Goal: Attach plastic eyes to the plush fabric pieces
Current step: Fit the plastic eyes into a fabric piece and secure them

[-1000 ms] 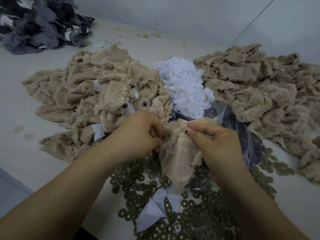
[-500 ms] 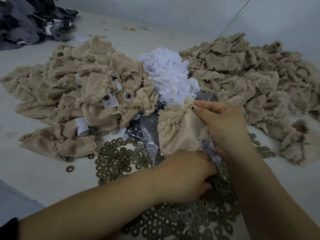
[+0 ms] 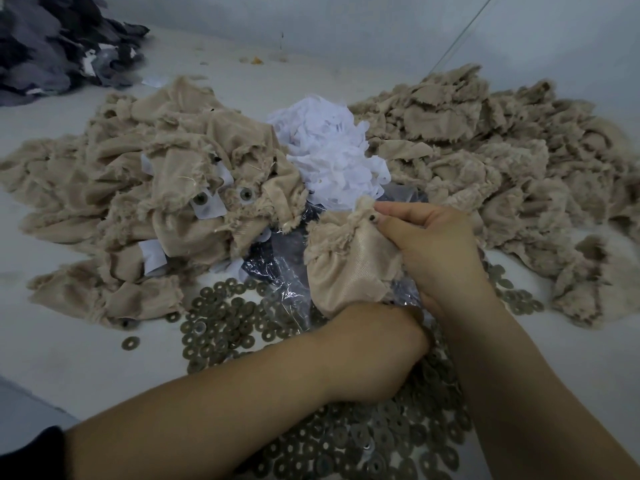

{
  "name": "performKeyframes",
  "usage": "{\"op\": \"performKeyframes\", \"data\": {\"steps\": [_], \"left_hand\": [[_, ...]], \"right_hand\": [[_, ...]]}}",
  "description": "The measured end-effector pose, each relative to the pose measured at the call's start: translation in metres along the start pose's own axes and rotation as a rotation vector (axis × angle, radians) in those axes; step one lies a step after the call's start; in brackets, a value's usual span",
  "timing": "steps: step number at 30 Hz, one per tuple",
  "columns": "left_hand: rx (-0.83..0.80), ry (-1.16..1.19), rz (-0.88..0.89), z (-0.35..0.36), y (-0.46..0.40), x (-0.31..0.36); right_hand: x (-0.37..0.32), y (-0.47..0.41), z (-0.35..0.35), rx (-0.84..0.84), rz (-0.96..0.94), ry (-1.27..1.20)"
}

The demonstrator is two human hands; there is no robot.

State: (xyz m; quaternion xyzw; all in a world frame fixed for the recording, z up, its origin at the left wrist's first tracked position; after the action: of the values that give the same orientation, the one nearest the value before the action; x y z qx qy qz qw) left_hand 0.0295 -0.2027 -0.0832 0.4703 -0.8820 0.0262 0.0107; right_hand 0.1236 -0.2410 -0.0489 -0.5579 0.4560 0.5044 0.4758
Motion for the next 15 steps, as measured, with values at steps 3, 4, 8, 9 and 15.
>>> {"op": "performKeyframes", "data": {"steps": [3,4,8,9,15], "left_hand": [[0.030,0.131,0.044,-0.010,0.003,-0.003],[0.027,0.145,0.043,-0.011,0.004,-0.004],[0.013,0.170,0.068,-0.010,0.008,-0.003],[0.012,0.154,0.086,-0.009,0.009,-0.001],[0.121,0.175,0.103,-0.016,0.018,0.002]], "right_hand": [[-0.002,0.001,0.001,0.003,-0.004,0.005],[-0.002,0.002,0.002,0.001,0.001,0.004],[-0.002,0.004,0.005,-0.013,0.009,0.018],[-0.002,0.005,0.006,-0.019,0.006,0.023],[-0.005,0.007,0.009,-0.032,0.006,0.028]]}}
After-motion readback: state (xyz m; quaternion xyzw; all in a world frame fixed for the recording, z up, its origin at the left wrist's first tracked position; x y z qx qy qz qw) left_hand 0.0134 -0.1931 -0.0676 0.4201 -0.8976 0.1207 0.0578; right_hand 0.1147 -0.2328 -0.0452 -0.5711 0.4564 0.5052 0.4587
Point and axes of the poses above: each hand's wrist, its own y-axis away from the middle knuckle, its own z-axis out of the palm, x = y × z, the point moved 7 cm from there along -y, towards the middle knuckle, and after that the axes turned 3 degrees about -y, right-handed, at the moved point
